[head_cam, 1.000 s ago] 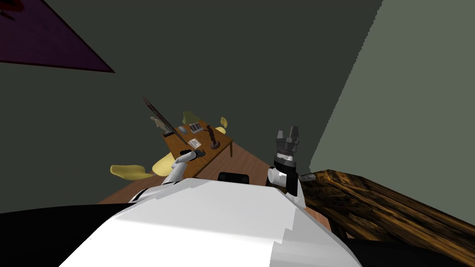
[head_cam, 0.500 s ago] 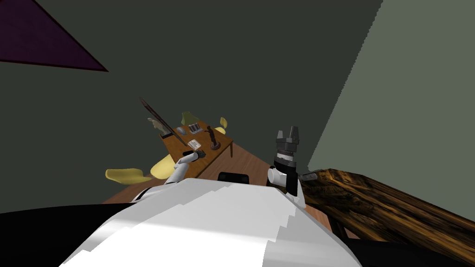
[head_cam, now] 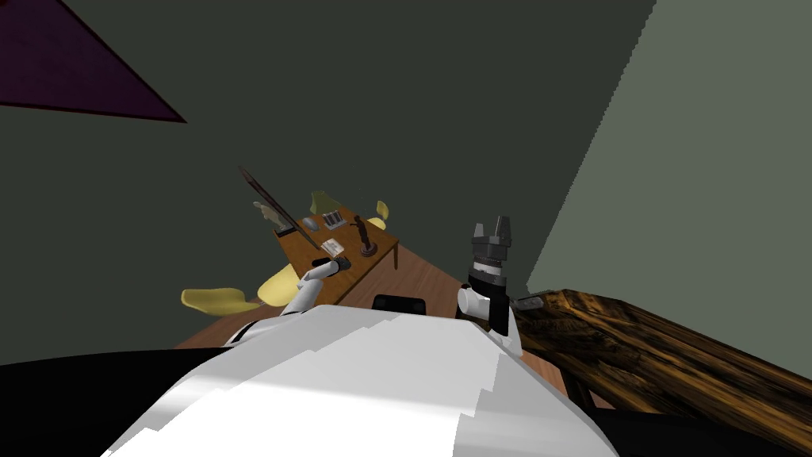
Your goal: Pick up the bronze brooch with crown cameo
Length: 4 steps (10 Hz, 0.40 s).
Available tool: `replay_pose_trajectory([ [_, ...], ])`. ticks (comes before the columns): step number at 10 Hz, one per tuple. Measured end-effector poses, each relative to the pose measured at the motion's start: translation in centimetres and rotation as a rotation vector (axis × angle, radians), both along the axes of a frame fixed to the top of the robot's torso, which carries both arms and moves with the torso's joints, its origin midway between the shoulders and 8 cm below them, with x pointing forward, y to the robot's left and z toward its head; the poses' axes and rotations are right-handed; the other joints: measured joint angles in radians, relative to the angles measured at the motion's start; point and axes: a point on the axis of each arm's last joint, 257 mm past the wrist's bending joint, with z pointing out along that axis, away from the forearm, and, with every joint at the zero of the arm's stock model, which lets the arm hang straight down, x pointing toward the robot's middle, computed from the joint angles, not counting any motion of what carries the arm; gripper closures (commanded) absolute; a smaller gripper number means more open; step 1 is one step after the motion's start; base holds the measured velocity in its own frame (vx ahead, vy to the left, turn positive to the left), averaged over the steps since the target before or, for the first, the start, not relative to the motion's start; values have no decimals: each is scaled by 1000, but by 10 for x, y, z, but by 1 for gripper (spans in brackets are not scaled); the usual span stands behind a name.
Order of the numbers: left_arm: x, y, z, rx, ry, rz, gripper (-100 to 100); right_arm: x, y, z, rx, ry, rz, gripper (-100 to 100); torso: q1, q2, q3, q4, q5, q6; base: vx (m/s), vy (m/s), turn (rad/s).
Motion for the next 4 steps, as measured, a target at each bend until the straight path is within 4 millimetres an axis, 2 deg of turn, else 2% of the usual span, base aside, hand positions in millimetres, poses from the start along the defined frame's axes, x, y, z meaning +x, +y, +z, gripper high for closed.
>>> replay_pose_trajectory([
  [2,1,7,9,2,-2,-10,100,0,0,0,0,0,0,0,-5,2,1,0,-1,0,-23,-73,81],
  [3,2,10,13,2,0,-16,100,0,0,0,0,0,0,0,-5,2,1,0,-1,0,-13,-29,19],
  [4,1,10,13,2,2,-18,0,0,0,0,0,0,0,0,-3,1,1,0,0,0,-3,-6,-1],
])
